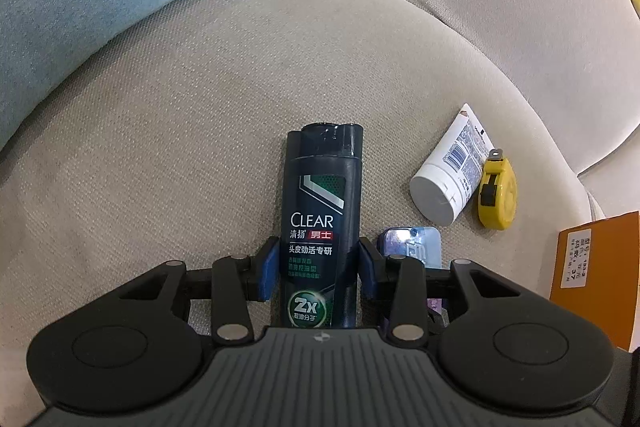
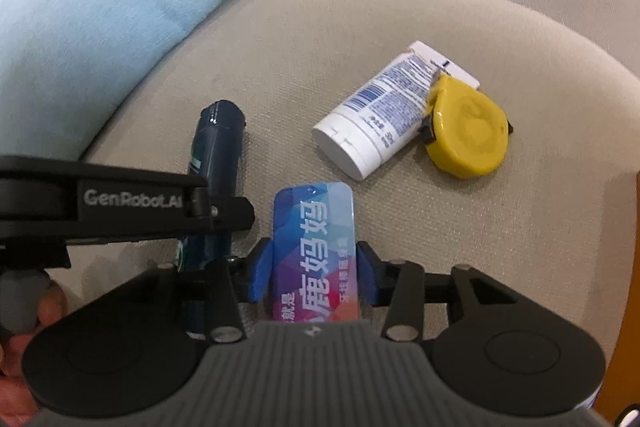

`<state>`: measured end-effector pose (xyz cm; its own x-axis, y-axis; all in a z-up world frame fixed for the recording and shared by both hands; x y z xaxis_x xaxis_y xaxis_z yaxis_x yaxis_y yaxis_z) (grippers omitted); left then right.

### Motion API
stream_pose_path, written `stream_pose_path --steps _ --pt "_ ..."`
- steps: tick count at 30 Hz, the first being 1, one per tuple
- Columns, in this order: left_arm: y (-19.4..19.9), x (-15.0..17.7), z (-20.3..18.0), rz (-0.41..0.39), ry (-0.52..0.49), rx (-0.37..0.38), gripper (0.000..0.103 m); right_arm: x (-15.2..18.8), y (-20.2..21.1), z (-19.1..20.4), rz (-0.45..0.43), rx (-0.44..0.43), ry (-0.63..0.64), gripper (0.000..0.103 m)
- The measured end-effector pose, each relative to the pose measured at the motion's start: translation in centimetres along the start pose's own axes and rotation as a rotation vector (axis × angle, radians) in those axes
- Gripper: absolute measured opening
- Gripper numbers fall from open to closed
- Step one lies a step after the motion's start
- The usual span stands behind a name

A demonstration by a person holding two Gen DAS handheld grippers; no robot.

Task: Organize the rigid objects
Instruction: 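Grasp the CLEAR shampoo bottle with left tool while right tool grasps card pack, then lift and carry the shampoo and card pack over the orange box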

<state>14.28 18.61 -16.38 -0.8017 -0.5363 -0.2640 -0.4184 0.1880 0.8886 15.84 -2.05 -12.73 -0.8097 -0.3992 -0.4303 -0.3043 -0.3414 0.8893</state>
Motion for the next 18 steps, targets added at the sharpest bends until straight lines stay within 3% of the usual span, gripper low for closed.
stream_pose_path --steps 10,18 --pt "0.3 0.0 0.3 -0.002 -0.010 0.001 0.045 0.4 1.8 -0.6 0.002 0.015 0.009 0.045" --pt "2.3 0.5 0.2 -0.058 -0.050 0.007 0.044 1.2 5.6 -2.4 -0.048 0.041 -0.003 0.045"
Point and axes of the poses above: each gripper's, at about its wrist camera, not at the fingertips, and y roughly against the way its jaws point, z to its left, x to its underside, the point moved 5 cm from there along -y, roughly the way its jaws point, and after that the axes turned 1 degree about x, right-handed, at the moved point
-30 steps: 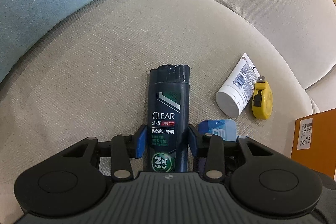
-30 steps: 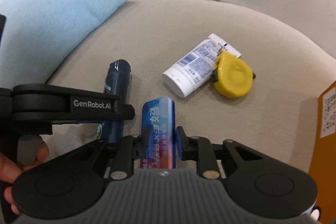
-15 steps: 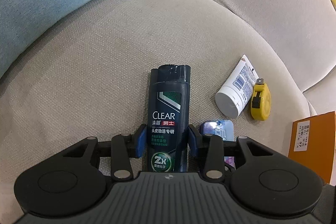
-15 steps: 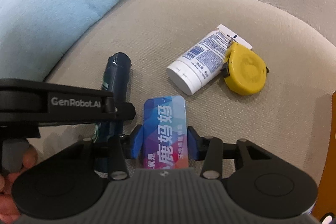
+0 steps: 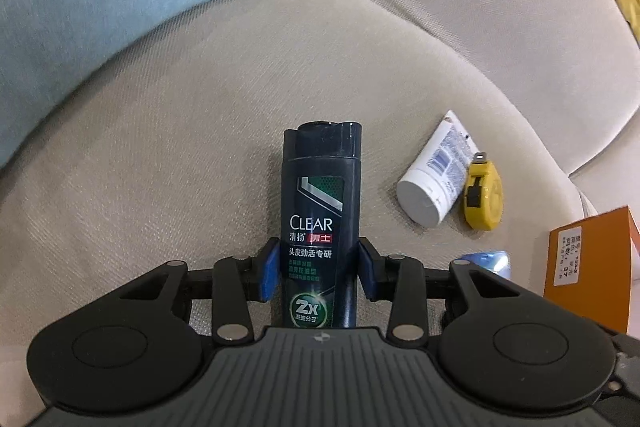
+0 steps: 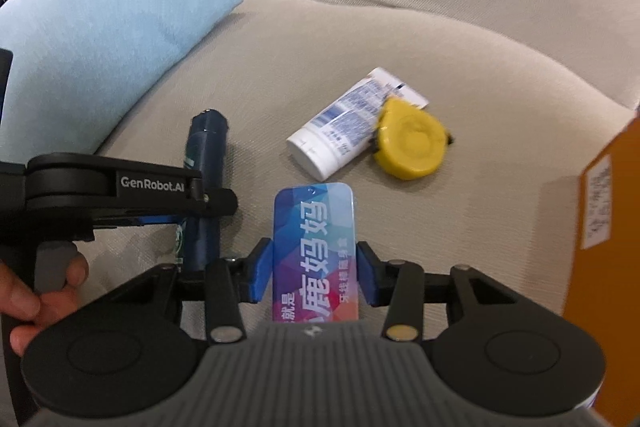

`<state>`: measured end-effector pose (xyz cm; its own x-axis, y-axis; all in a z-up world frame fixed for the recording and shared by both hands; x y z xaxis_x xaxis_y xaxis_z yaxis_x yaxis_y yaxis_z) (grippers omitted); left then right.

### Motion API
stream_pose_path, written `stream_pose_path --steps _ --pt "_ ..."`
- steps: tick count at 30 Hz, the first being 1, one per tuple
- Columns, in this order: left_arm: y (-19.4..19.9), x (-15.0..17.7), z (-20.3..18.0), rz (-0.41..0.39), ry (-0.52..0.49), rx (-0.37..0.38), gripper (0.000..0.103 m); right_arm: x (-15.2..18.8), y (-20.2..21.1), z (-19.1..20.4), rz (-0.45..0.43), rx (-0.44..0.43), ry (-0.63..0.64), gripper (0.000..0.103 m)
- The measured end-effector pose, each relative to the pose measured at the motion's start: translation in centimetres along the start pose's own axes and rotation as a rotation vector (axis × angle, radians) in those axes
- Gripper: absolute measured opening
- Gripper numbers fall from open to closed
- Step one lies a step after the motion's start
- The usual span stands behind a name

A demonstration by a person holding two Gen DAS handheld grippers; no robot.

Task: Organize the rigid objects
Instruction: 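Lift and carry the shampoo and card pack over the orange box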

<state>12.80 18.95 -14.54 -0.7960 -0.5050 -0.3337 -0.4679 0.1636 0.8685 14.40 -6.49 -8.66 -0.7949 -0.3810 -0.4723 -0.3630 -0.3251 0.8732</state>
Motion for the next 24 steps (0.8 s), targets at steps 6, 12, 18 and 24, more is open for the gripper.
stream_pose_path --steps 6,12,18,24 --pt "1.1 0.2 -4.4 -0.073 -0.101 0.002 0.044 0.8 2.2 -1.1 -0.035 0.031 -0.010 0.045" --pt "3.8 0.9 -5.3 -0.093 -0.152 0.042 0.044 1.5 4.8 -1.8 -0.085 0.039 -0.014 0.045" --pt "6.5 1.6 -8.4 -0.108 -0.198 0.123 0.044 1.7 8.0 -3.0 -0.139 0.035 -0.038 0.045" --pt "9.2 1.9 -13.6 -0.148 -0.328 0.187 0.044 2.0 12.0 -5.6 -0.209 0.048 -0.060 0.045"
Point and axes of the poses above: each gripper's, at about its wrist camera, not at the fingertips, and y roughly against the way its jaws point, z to its left, x to its underside, the point moved 5 cm from there along -y, roughly the way its jaws point, and after that the axes turned 1 degree about x, right-handed, at the moved point
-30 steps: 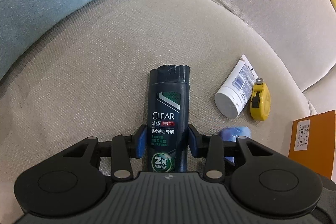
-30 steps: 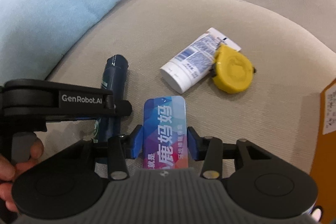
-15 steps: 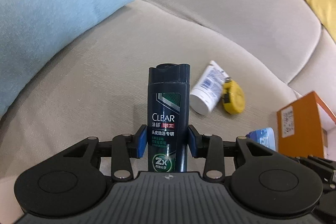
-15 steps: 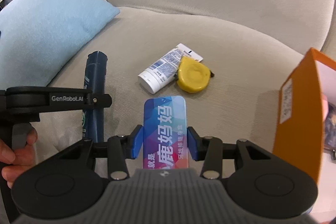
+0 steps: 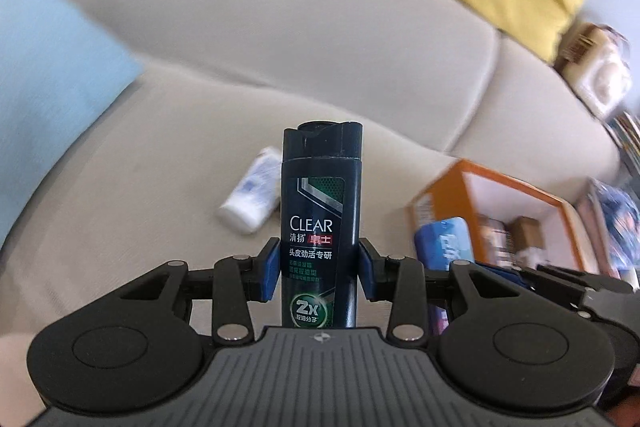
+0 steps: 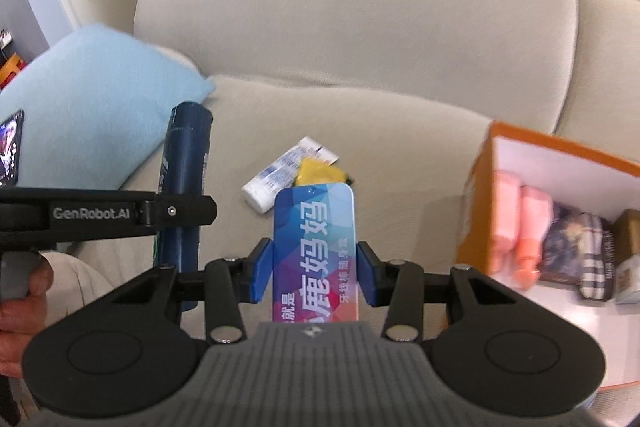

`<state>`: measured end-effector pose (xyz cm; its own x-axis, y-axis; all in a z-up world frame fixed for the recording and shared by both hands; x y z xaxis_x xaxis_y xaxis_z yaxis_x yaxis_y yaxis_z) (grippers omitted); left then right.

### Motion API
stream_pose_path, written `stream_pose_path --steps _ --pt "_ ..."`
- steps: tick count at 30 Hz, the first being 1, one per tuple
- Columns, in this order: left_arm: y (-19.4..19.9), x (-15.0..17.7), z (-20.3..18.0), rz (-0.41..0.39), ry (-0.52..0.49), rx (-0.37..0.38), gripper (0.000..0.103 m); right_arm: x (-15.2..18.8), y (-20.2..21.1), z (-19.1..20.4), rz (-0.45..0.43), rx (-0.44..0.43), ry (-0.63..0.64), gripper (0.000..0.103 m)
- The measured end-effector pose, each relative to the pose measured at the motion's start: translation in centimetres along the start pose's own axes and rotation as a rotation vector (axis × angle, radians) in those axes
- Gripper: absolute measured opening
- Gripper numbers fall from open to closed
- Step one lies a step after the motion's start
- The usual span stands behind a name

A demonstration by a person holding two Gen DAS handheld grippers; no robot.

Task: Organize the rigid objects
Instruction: 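Lift and carry the shampoo and card pack over the orange box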

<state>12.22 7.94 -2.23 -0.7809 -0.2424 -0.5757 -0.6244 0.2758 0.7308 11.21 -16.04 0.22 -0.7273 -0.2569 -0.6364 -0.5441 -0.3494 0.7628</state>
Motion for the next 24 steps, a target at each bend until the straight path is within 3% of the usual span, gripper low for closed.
stream_pose_path --steps 13,18,24 --pt "-2.2 -2.0 -16.9 -0.003 -0.513 0.178 0.044 -0.5 7.5 -11.2 -0.082 0.172 -0.048 0.045" --pt "-5.0 -0.5 -22.2 0.026 -0.722 0.215 0.044 0.3 8.7 -16.1 -0.077 0.257 -0.089 0.045" --pt "-9.2 3.1 -25.2 0.109 -0.930 0.241 0.045 1.5 8.4 -20.0 -0.054 0.316 -0.133 0.045"
Point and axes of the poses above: each gripper's, at about its wrist camera, not at the fingertips, and y roughly against the way its jaws point, z to its left, x to its underside, the point moved 5 cm from there along -y, roughly the way its jaws point, and after that the axes turned 1 degree about x, right-handed, at the moved point
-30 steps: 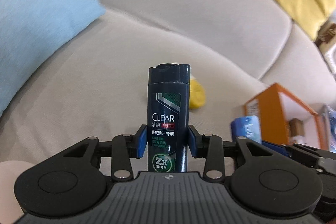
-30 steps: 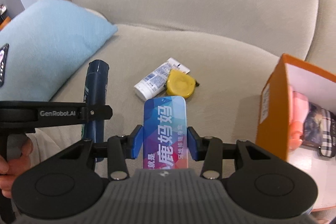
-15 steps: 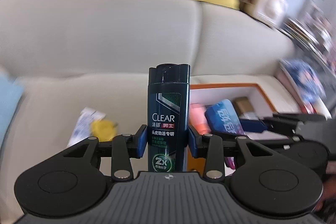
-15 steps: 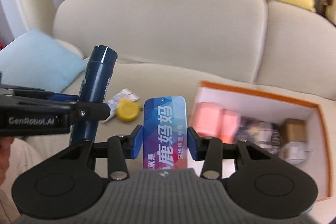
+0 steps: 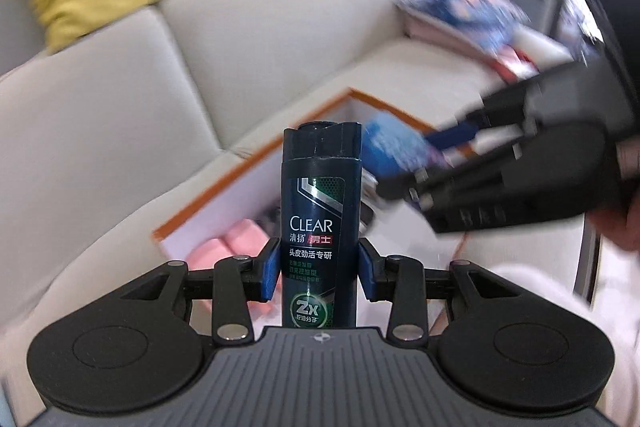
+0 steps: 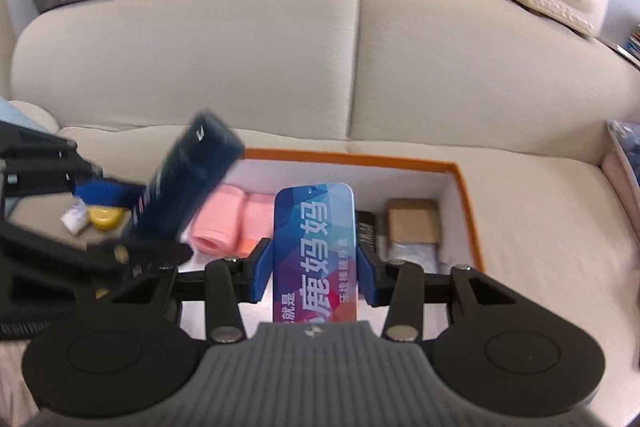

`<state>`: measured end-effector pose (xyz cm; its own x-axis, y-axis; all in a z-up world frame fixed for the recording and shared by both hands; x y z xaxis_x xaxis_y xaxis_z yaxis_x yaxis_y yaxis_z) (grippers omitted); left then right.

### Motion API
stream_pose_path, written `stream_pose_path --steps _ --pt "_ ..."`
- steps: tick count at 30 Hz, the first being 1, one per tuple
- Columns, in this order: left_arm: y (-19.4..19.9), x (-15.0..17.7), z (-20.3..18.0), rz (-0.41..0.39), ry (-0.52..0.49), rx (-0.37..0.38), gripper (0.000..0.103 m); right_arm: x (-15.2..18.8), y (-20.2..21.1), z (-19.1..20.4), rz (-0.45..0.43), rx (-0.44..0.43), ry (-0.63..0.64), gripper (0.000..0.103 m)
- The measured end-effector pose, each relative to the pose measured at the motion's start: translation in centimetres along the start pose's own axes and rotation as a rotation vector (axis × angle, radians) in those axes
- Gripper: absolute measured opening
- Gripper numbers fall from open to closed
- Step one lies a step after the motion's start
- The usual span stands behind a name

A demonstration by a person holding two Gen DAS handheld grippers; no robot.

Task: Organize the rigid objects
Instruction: 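Lift and carry the shampoo and card pack over the orange box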

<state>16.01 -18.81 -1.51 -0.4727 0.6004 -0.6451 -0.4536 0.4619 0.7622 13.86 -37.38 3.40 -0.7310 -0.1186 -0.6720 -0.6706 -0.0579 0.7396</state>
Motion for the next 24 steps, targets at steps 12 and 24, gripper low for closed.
stream_pose_path --steps 12,24 --pt "-6.1 1.5 -1.3 0.155 -0.321 0.051 0.044 1.1 -4.8 -1.8 0.089 -0.023 -0.004 0.045" --pt "-9.3 3.4 -1.3 0.270 -0.517 0.194 0.045 2.0 -7.8 -3.1 0.153 -0.058 -0.017 0.046"
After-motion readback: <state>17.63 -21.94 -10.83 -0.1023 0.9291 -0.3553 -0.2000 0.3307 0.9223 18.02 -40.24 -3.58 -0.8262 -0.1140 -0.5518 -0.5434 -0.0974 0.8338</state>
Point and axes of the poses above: each gripper's, at about its wrist camera, not at the fingertips, and y roughly against the way its jaws point, z to its left, x to its underside, the point moved 5 cm from there along -y, roughly the way its jaws point, and after that the axes turned 1 degree about x, right-handed, at the moved point
